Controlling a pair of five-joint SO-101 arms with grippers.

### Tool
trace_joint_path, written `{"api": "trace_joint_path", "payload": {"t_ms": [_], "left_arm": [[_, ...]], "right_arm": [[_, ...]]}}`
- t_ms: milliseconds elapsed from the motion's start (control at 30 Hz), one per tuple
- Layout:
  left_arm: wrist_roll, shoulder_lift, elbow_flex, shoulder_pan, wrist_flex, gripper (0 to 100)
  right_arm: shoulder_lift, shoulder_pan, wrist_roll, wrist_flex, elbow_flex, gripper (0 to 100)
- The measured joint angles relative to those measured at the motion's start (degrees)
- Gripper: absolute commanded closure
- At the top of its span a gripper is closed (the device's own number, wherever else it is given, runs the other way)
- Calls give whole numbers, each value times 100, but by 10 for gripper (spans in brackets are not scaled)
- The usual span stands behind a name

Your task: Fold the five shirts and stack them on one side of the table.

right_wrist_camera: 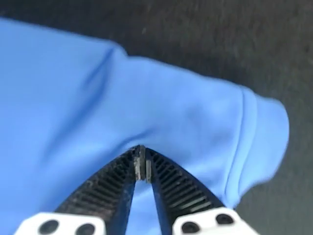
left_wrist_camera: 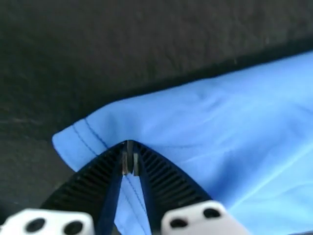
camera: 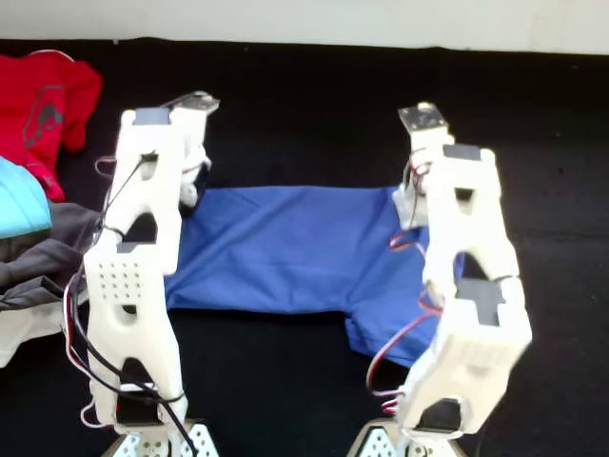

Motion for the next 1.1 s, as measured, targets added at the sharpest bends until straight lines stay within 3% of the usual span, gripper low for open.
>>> {"api": "trace_joint_path", "payload": {"t_ms": [300,667,833,1100], "left_arm": [[-571,1776,-3200,-527,677,992],[-633,2145,-4730,-651,1793,992],[-237,976,-3640,-668,1820,992],[-211,-2435,686,-422,1802,992]], "right_arm": [[2136,53,0,290,-2778,993],[2462,193,0,2840,-5925,993],[2444,510,0,3332,-6989,993],[1407,747,0,3349,-6400,993]]}}
